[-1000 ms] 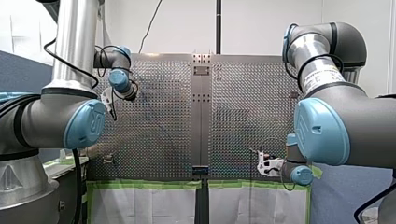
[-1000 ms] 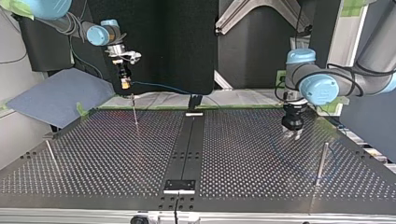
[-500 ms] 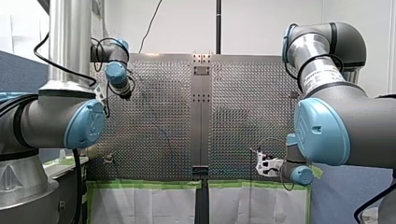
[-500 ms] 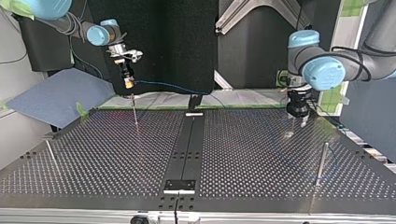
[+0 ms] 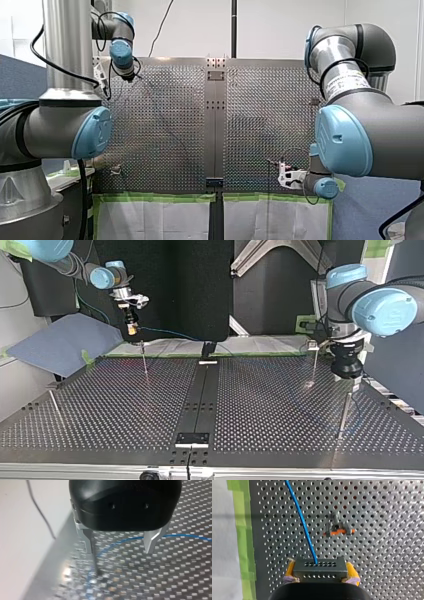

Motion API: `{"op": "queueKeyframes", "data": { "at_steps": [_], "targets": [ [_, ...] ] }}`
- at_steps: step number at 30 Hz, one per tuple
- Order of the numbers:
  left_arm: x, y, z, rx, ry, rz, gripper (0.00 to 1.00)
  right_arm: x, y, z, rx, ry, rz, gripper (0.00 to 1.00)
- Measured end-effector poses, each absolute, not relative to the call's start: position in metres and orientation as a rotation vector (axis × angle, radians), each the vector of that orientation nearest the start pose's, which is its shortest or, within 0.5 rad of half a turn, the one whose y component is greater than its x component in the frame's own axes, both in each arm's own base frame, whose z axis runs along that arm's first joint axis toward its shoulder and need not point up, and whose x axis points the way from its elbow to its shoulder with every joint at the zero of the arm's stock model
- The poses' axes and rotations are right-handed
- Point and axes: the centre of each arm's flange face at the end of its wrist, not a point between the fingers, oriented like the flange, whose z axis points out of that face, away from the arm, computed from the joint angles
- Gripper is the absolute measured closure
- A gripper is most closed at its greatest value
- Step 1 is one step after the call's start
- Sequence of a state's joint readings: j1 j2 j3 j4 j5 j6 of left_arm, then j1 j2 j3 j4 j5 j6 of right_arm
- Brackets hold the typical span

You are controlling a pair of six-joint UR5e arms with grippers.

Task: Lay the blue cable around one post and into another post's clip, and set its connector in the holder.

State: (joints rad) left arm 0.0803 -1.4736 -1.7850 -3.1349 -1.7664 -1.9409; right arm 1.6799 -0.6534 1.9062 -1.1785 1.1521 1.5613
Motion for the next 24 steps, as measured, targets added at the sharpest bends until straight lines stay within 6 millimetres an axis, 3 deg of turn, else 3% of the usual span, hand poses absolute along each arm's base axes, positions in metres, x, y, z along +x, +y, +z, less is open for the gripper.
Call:
{"op": "queueKeyframes", "data": {
  "at_steps": [9,19,24],
  "targets": [
    [0.419,-0.078,0.495,-0.489,1.525,-0.023,0.01,0.215,-0.528,-0.059,1.601,-1.025,1.5,1.0],
    [0.38,-0.09,0.57,-0.401,1.453,-0.083,0.01,0.202,-0.533,-0.059,1.584,-1.043,1.479,1.0],
    [0.376,-0.098,0.584,-0.34,1.469,-0.089,0.01,0.198,-0.534,-0.06,1.583,-1.046,1.471,1.0]
  ]
}}
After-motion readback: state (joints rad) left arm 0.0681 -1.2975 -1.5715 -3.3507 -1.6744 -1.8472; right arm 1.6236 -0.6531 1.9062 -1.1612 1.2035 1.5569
